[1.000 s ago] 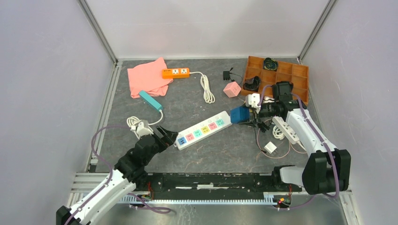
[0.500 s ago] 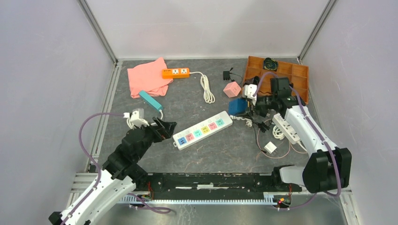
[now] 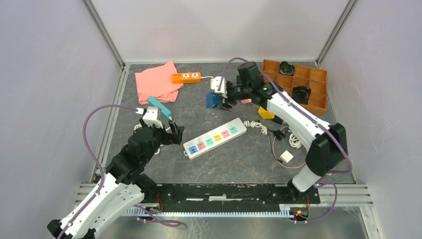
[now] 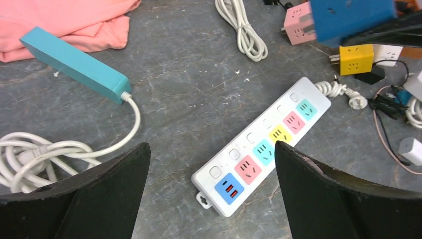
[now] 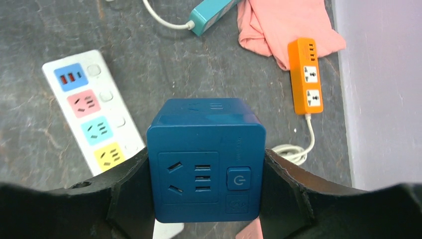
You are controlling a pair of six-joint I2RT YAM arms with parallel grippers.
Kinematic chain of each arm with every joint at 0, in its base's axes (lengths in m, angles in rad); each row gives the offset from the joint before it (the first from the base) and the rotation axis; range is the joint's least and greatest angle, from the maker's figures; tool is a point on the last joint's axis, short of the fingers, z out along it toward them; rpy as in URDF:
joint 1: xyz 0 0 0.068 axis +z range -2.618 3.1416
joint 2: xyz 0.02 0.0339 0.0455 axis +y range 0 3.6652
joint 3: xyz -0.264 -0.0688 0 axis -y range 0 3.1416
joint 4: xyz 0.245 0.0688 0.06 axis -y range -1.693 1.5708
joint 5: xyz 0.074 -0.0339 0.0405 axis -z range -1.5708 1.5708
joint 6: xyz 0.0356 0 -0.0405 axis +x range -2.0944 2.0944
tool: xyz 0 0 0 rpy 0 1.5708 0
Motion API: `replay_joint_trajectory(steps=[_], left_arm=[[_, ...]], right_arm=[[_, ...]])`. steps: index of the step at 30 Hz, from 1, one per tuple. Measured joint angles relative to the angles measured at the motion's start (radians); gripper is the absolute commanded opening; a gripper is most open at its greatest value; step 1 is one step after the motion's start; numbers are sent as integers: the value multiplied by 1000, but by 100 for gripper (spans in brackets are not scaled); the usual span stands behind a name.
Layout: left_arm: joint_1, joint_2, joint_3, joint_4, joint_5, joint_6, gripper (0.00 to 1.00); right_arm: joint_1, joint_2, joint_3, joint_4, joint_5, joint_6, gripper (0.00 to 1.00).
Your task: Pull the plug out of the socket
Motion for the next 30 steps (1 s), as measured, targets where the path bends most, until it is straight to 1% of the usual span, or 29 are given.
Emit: replay_joint_trajectory(steps=[3, 5, 6, 11, 16, 20, 26, 30], left_arm=[[0, -11, -1, -10, -8, 27, 100], [0, -32, -2, -11, -11, 34, 100], [0, -45, -3, -11, -15, 37, 100], [0, -113, -21, -8, -38, 46, 100], [0, -160, -37, -5, -56, 47, 100], [0, -169, -38, -3, -60, 48, 100], [0, -169, -39, -3, -60, 48, 100], [0, -169, -39, -3, -60, 48, 100]], right_arm=[[58, 78, 55, 31, 57, 28, 4], [97, 136, 90, 45, 100, 47, 9], [112, 160, 105, 51, 117, 54, 10], [174, 291, 173, 89, 204, 111, 11], [188, 406, 232, 119, 257, 175, 11], [188, 481, 252, 146, 312, 219, 16], [192, 538, 252, 160, 385, 245, 18], [198, 563, 252, 162, 429, 245, 25]])
